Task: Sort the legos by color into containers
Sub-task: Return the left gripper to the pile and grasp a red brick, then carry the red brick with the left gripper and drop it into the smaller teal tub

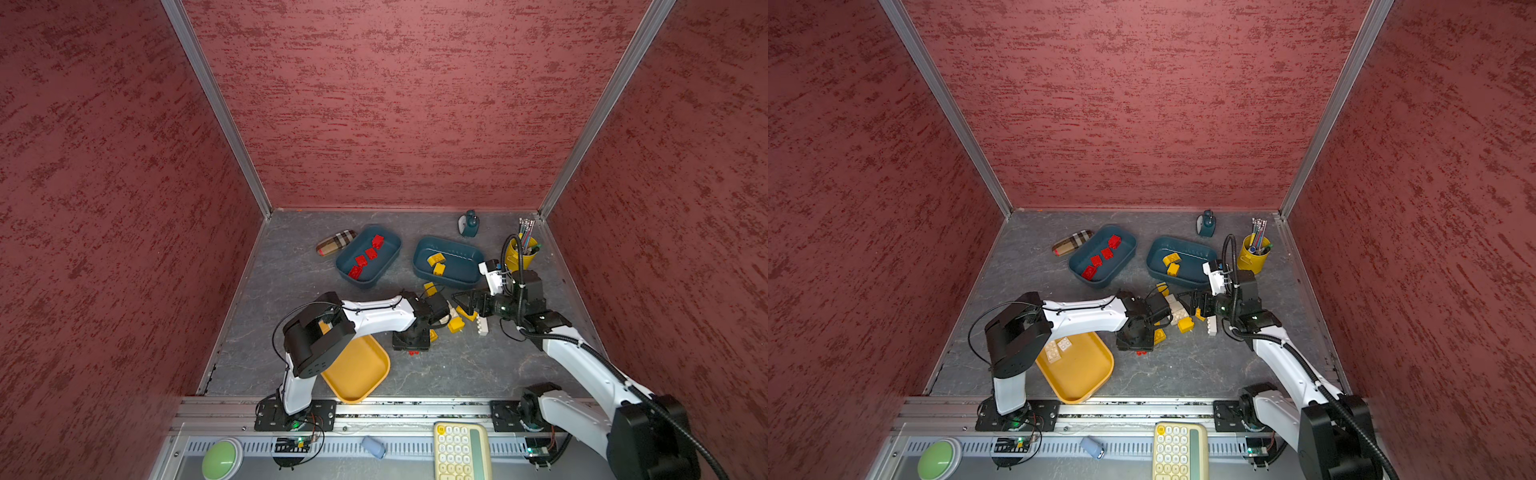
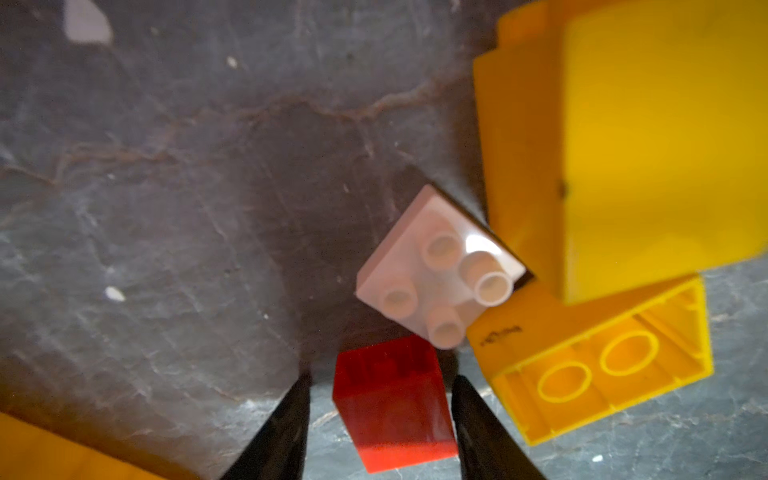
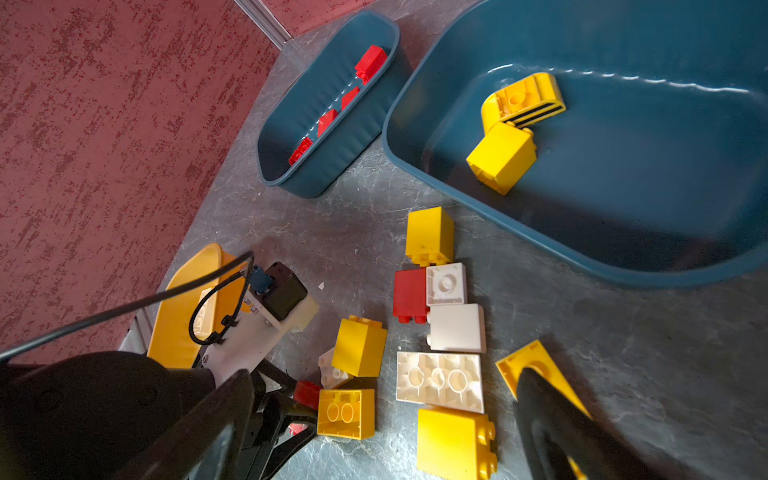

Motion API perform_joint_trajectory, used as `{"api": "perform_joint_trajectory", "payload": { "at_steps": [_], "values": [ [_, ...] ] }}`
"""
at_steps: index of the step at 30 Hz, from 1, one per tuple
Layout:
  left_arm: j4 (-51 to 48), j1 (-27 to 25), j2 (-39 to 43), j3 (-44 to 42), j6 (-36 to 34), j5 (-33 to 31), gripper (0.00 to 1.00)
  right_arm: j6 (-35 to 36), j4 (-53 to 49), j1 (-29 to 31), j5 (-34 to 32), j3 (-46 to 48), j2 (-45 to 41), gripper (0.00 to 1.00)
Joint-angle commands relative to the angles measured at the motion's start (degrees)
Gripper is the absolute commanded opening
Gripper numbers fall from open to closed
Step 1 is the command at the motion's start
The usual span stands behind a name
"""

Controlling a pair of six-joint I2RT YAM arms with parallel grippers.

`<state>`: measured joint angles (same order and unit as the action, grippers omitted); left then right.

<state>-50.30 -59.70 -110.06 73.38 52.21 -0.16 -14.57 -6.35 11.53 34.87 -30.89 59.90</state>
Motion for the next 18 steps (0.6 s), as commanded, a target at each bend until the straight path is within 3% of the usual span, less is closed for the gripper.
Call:
{"api": "perform_joint_trajectory", "payload": {
  "at_steps": [1,9,18],
  "values": [
    [-2.8,-0.47,-1.38,1.14,-0.04,-2.11,0.5,0.95,-0.53,-0.16,-0.29,0.49,-1.35,0.99],
    [-5.04,-0.2,0.29,1.75,-2.03,-2.58,0.32,0.94,-0.07,-0.11,-0.24,0.58,-1.2,0.99],
    [-9.3,6.1,5.38,7.06,-11.79,-3.46,0.31,0.19,1.64,-0.15,1.27,0.8,-1.63,0.99]
  ]
}}
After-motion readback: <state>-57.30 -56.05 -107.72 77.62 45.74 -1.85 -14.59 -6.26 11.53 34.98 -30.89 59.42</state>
